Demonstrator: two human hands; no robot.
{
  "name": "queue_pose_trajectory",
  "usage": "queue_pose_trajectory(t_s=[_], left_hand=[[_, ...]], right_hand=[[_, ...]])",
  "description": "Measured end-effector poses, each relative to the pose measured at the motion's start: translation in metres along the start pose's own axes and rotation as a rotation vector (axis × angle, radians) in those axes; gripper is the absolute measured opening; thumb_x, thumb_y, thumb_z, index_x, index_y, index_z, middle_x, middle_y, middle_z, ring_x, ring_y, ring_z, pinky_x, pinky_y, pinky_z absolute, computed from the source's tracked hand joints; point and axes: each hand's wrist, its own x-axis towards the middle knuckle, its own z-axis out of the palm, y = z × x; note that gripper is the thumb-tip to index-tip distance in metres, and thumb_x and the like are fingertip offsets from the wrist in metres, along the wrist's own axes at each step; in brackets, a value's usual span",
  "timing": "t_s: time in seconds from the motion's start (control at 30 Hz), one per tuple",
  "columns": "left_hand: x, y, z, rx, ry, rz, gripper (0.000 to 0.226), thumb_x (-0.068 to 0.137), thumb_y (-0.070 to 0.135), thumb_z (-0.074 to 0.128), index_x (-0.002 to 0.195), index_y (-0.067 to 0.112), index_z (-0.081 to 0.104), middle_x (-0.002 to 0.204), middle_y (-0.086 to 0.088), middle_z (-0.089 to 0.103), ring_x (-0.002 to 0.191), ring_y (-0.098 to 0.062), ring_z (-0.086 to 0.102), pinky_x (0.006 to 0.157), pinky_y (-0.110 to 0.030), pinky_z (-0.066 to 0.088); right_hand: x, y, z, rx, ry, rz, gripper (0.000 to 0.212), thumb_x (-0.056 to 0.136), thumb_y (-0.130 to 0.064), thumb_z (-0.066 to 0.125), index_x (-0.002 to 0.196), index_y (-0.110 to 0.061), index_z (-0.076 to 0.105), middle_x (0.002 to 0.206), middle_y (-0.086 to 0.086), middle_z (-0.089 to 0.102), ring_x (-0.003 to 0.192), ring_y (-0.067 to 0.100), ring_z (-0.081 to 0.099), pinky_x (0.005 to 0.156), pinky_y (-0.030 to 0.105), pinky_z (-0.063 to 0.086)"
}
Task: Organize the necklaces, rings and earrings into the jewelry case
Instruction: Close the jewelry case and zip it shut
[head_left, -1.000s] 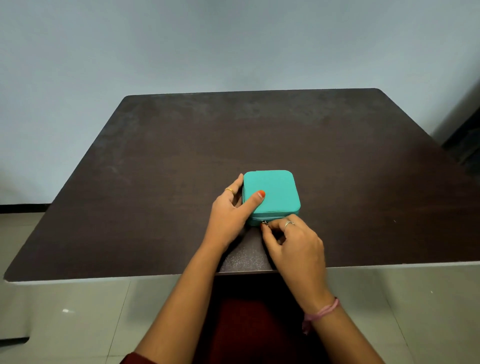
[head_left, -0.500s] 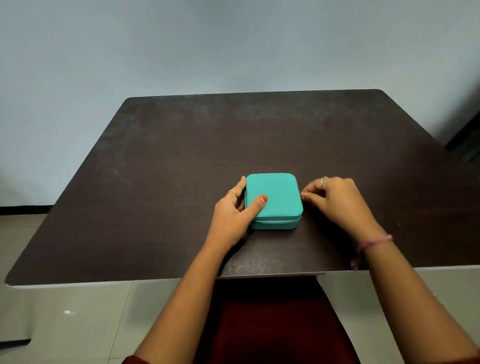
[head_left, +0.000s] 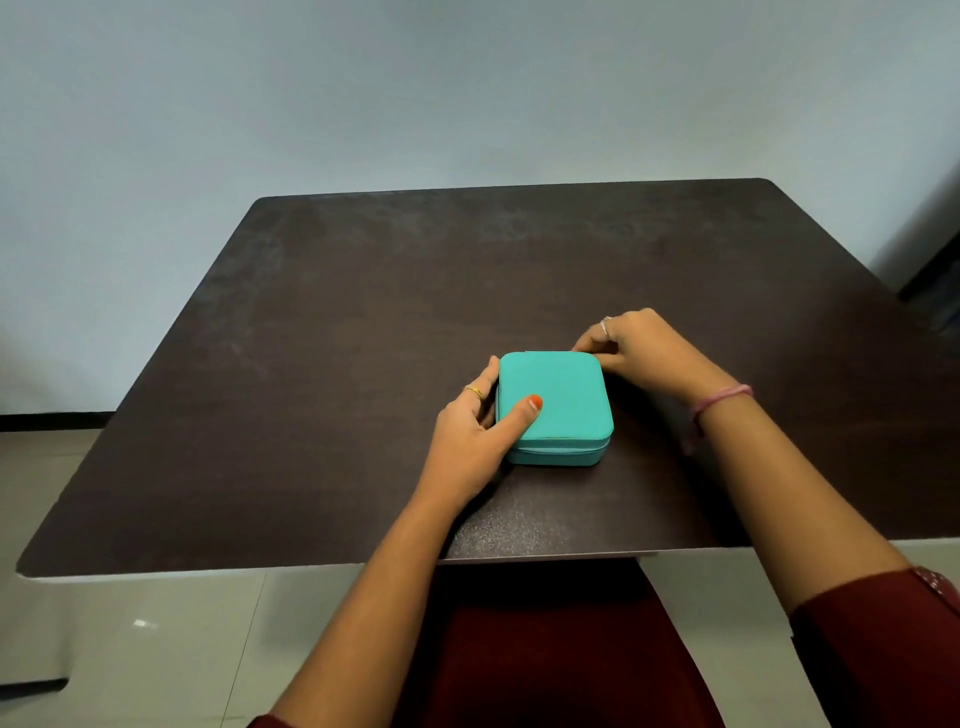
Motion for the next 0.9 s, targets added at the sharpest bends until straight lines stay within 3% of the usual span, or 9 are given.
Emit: queue_pose_trajectory(t_s=[0.07, 0.17, 0.3, 0.4, 0.6, 0.7, 0.9], left_hand=[[-0.002, 0.002, 0.002, -0.023, 0.019, 0.0, 0.071, 0.085, 0.029, 0.069, 0.146, 0.02, 0.035, 0.146, 0.007, 0.044, 0.122, -0.002, 0.049, 0.098, -0.019, 0.046], [-0.009, 0.005, 0.006, -0.06, 0.117, 0.008, 0.061, 0.09, 0.03, 0.063, 0.144, 0.017, 0.039, 0.142, 0.011, 0.046, 0.116, 0.006, 0.047, 0.091, -0.004, 0.042], [-0.022, 0.0, 0.011, -0.129, 0.274, -0.017, 0.039, 0.098, 0.034, 0.048, 0.135, 0.024, 0.051, 0.133, 0.016, 0.053, 0.121, 0.004, 0.046, 0.096, -0.011, 0.035], [-0.033, 0.0, 0.015, -0.115, 0.225, -0.017, 0.035, 0.1, 0.03, 0.041, 0.132, 0.025, 0.054, 0.129, 0.018, 0.054, 0.122, 0.004, 0.046, 0.093, -0.004, 0.034], [-0.029, -0.003, 0.006, -0.163, 0.187, -0.028, 0.035, 0.099, 0.03, 0.043, 0.133, 0.025, 0.054, 0.133, 0.016, 0.055, 0.124, 0.002, 0.047, 0.111, -0.026, 0.033], [-0.021, -0.001, -0.013, -0.182, 0.201, -0.031, 0.042, 0.09, 0.038, 0.045, 0.128, 0.027, 0.059, 0.129, 0.016, 0.06, 0.123, -0.001, 0.05, 0.111, -0.035, 0.036], [0.008, 0.008, -0.074, -0.139, 0.293, 0.04, 0.031, 0.087, 0.032, 0.051, 0.112, 0.032, 0.069, 0.117, 0.013, 0.068, 0.115, -0.008, 0.06, 0.104, -0.043, 0.043]], right_hand=[[-0.014, 0.0, 0.012, 0.179, 0.101, 0.086, 0.027, 0.09, -0.017, 0.063, 0.116, -0.021, 0.066, 0.098, -0.01, 0.067, 0.081, -0.003, 0.058, 0.08, 0.013, 0.043], [-0.038, -0.002, 0.034, 0.464, 0.263, 0.257, 0.035, 0.092, -0.013, 0.057, 0.127, -0.021, 0.056, 0.099, -0.011, 0.066, 0.087, -0.006, 0.059, 0.087, 0.016, 0.045], [-0.075, -0.02, 0.054, 0.665, 0.406, 0.367, 0.028, 0.096, -0.023, 0.052, 0.122, -0.024, 0.06, 0.107, -0.011, 0.066, 0.1, -0.002, 0.059, 0.095, 0.029, 0.048], [-0.092, -0.04, 0.065, 0.739, 0.45, 0.343, 0.029, 0.098, -0.027, 0.046, 0.122, -0.032, 0.062, 0.112, -0.018, 0.065, 0.11, -0.001, 0.056, 0.094, 0.026, 0.044], [-0.081, -0.048, 0.077, 0.928, 0.458, 0.361, 0.03, 0.095, -0.035, 0.044, 0.119, -0.038, 0.064, 0.113, -0.022, 0.067, 0.115, 0.001, 0.056, 0.104, 0.038, 0.044], [-0.064, -0.056, 0.083, 0.996, 0.39, 0.322, 0.041, 0.084, -0.051, 0.044, 0.121, -0.043, 0.06, 0.119, -0.022, 0.064, 0.121, 0.005, 0.054, 0.106, 0.041, 0.042], [-0.008, -0.095, 0.088, 1.102, 0.294, 0.231, 0.049, 0.081, -0.051, 0.045, 0.128, -0.042, 0.055, 0.127, -0.02, 0.06, 0.123, 0.006, 0.052, 0.108, 0.04, 0.039]])
